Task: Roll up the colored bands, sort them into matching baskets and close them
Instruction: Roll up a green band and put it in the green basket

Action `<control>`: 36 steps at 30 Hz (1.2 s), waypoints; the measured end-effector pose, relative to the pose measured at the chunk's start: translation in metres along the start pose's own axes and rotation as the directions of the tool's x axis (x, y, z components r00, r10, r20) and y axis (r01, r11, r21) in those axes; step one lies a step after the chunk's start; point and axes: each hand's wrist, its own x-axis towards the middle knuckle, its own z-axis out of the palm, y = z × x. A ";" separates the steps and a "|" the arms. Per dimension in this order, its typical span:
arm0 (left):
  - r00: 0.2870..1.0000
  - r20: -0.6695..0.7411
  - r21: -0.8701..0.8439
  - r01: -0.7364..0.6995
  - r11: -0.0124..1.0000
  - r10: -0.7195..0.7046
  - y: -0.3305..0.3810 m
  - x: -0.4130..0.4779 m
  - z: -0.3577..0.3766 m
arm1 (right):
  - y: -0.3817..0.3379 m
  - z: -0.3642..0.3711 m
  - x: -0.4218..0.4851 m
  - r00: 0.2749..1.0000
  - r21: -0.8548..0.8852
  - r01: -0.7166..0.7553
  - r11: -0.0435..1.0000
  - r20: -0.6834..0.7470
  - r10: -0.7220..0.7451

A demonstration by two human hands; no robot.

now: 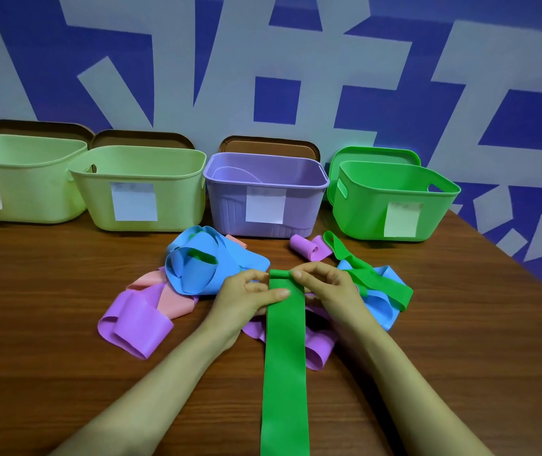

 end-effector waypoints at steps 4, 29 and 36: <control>1.000 -0.006 -0.039 0.011 0.999 -0.011 0.001 0.001 -0.002 | 0.001 -0.001 -0.001 1.000 -0.001 0.017 1.000 0.003 -0.017; 0.994 -0.008 -0.054 -0.107 0.993 0.107 0.003 0.001 -0.005 | 0.003 -0.001 -0.001 0.998 0.036 -0.028 0.999 0.055 0.026; 0.997 0.063 -0.150 -0.025 0.988 0.035 0.006 -0.001 -0.001 | 0.001 -0.002 0.000 1.000 0.067 0.026 0.997 0.009 -0.026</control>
